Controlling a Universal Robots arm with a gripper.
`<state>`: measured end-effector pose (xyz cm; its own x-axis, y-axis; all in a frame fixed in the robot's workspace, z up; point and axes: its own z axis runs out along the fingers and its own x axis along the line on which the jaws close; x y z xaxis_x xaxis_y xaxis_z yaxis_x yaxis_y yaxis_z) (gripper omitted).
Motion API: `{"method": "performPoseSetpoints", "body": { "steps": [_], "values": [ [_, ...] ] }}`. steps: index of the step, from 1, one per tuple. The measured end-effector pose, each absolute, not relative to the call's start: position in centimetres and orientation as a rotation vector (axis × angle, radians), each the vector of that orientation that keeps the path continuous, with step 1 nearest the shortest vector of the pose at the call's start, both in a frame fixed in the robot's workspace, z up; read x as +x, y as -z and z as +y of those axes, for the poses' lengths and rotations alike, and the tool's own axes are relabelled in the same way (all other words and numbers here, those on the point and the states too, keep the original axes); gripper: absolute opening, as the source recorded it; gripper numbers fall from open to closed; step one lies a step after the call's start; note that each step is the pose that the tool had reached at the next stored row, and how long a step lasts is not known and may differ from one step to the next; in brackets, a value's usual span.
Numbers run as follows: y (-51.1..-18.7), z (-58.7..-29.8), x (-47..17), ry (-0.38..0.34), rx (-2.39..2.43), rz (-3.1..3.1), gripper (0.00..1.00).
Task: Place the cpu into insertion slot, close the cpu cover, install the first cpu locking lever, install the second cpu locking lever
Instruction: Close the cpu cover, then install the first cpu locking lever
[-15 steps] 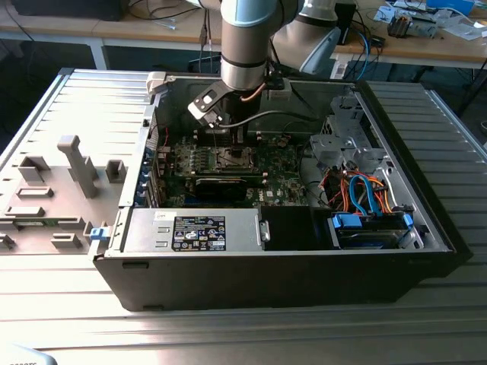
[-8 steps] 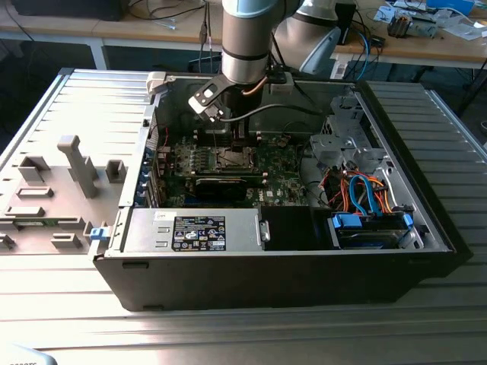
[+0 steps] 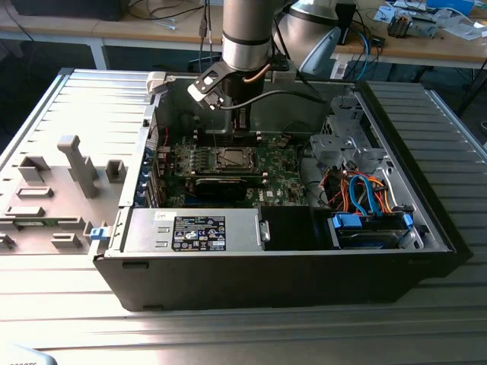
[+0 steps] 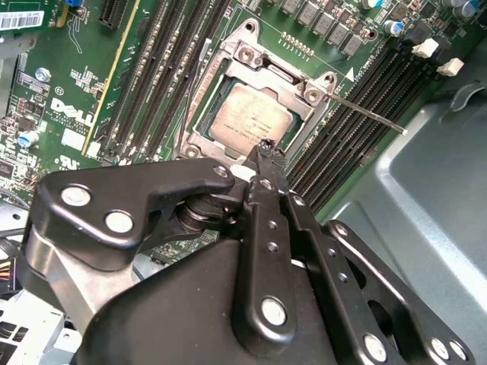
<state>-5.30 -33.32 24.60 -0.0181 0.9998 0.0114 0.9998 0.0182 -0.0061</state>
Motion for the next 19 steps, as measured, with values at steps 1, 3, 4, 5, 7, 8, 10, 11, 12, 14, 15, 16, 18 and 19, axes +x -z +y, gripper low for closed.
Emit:
{"method": "performPoseSetpoints", "body": {
  "steps": [1,3,4,5,7,8,10,11,12,14,15,16,18,19],
  "values": [
    [-24.60,-33.33,-5.30,0.006,-2.192,-2.233,0.11],
    [-24.60,-33.33,-5.30,0.006,-2.192,-2.233,0.11],
    [-24.60,-33.33,-5.30,0.006,-2.192,-2.233,0.11],
    [-24.60,-33.33,-5.30,0.006,-2.192,-2.233,0.11],
    [-24.60,-33.33,-5.30,0.006,-2.192,-2.233,0.11],
    [-24.60,-33.33,-5.30,0.006,-2.192,-2.233,0.11],
    [-24.60,-33.33,-5.30,0.006,-2.180,-2.245,0.11],
    [-24.61,-33.33,-5.30,0.006,-2.165,-2.259,0.11],
    [-24.61,-33.33,-5.30,0.006,-2.158,-2.266,0.11],
    [-24.60,-33.33,-5.30,0.006,-2.143,-2.280,0.11],
    [-24.60,-33.33,-5.30,0.005,-2.123,-2.299,0.11],
    [-24.60,-33.33,-5.30,0.005,-2.115,-2.306,0.11],
    [-24.60,-33.33,-5.30,0.005,-2.103,-2.317,0.11],
    [-24.60,-33.33,-5.30,0.005,-2.096,-2.323,0.11]
  ]
}}
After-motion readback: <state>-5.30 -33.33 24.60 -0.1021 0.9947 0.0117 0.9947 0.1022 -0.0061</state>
